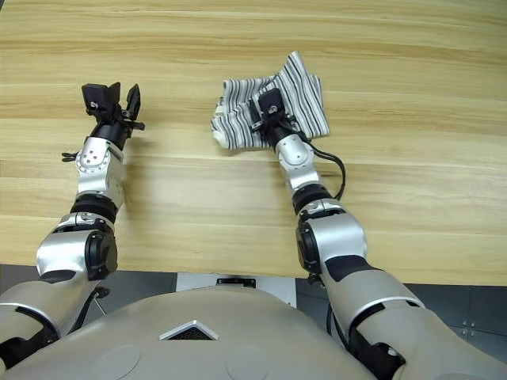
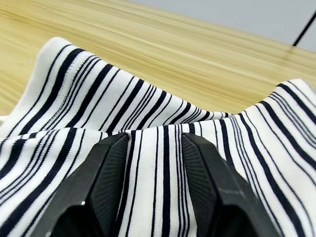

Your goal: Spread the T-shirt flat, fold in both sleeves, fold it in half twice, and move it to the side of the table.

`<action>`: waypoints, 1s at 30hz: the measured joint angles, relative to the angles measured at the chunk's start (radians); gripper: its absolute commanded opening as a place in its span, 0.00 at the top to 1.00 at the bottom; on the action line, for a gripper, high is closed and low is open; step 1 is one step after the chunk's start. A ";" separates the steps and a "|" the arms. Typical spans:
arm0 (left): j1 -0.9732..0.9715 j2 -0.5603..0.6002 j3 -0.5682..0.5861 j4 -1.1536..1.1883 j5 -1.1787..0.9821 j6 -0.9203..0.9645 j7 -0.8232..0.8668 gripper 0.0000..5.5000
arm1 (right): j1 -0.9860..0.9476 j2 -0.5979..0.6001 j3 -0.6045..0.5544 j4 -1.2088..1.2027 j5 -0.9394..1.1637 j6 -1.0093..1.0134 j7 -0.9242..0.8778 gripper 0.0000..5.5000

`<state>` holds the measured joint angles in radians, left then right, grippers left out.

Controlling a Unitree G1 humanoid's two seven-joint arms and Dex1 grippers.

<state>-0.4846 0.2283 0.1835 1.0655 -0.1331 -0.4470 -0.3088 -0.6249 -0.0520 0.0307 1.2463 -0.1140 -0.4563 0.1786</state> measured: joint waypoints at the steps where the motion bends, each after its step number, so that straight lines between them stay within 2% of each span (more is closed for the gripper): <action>1: -0.002 0.000 0.007 0.008 0.000 -0.003 0.007 0.62 | 0.006 -0.015 -0.007 -0.003 0.001 0.000 0.001 0.64; 8: -0.013 0.005 0.029 0.055 -0.001 -0.021 0.034 0.62 | 0.051 -0.142 -0.052 -0.029 0.027 -0.007 0.011 0.64; 30: -0.071 -0.004 0.098 0.156 -0.006 -0.056 0.105 0.62 | 0.190 -0.377 -0.192 -0.069 0.111 0.010 -0.048 0.64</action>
<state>-0.5559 0.2242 0.2818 1.2215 -0.1393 -0.5030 -0.2041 -0.4347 -0.4290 -0.1616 1.1778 -0.0026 -0.4462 0.1302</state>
